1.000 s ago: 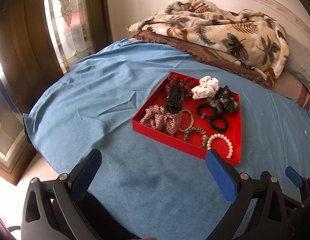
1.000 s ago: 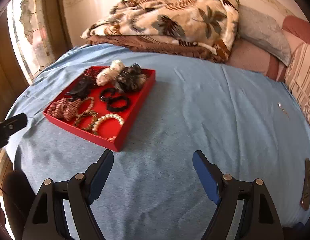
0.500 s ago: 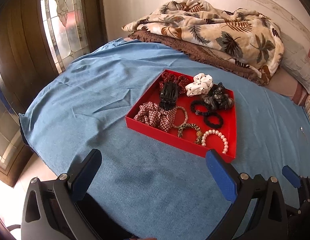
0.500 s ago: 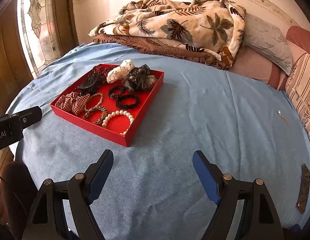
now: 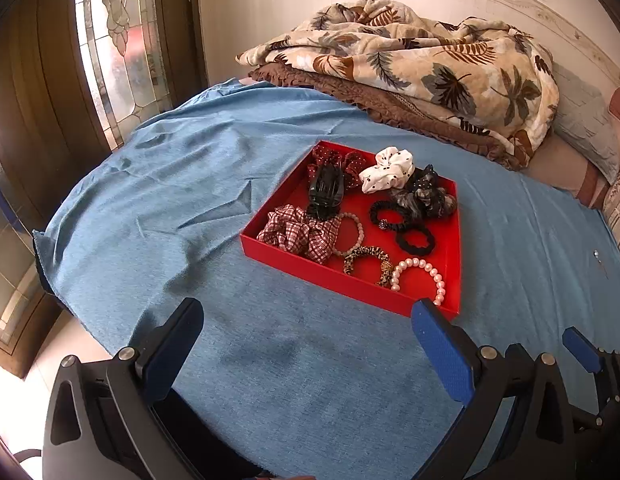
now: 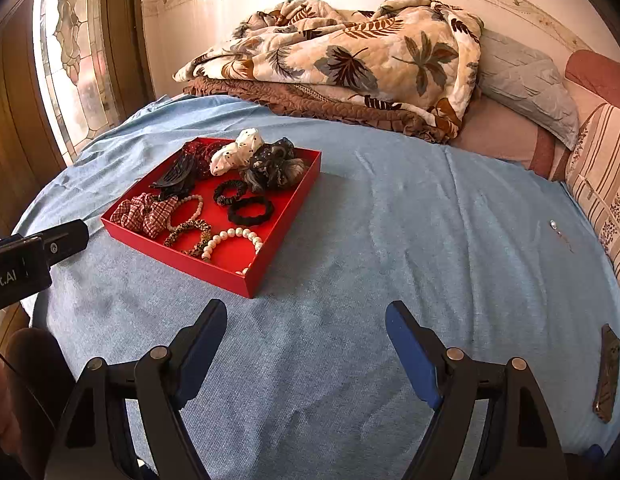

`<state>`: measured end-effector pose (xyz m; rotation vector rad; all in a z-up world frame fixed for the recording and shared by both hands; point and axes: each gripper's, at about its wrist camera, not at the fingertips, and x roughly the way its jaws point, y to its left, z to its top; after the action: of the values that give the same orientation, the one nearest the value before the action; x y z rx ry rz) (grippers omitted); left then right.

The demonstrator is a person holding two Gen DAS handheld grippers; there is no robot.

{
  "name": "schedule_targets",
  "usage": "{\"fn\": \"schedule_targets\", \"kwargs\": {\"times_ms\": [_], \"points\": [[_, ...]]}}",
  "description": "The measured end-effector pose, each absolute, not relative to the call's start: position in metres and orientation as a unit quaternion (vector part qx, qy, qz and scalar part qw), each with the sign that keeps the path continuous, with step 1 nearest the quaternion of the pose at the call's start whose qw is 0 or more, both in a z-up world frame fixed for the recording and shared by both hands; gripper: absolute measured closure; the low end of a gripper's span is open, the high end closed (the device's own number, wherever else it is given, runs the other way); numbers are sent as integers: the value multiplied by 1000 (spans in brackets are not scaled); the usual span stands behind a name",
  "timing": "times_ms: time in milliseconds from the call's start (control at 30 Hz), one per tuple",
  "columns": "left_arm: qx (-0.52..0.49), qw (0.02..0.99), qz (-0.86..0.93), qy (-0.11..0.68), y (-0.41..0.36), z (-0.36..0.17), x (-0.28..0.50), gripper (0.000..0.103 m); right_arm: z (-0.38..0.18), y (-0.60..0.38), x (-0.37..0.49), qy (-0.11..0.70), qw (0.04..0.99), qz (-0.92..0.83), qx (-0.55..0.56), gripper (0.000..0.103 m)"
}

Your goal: Organize jewelry

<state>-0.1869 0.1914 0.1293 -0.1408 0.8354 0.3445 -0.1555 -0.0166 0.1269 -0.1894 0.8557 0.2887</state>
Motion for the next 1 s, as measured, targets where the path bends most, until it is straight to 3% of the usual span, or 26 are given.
{"fn": "schedule_targets", "kwargs": {"times_ms": [1000], "points": [[-75, 894, 162, 412, 192, 122, -184, 0, 117, -10, -158, 423, 888, 149, -103, 18]]}}
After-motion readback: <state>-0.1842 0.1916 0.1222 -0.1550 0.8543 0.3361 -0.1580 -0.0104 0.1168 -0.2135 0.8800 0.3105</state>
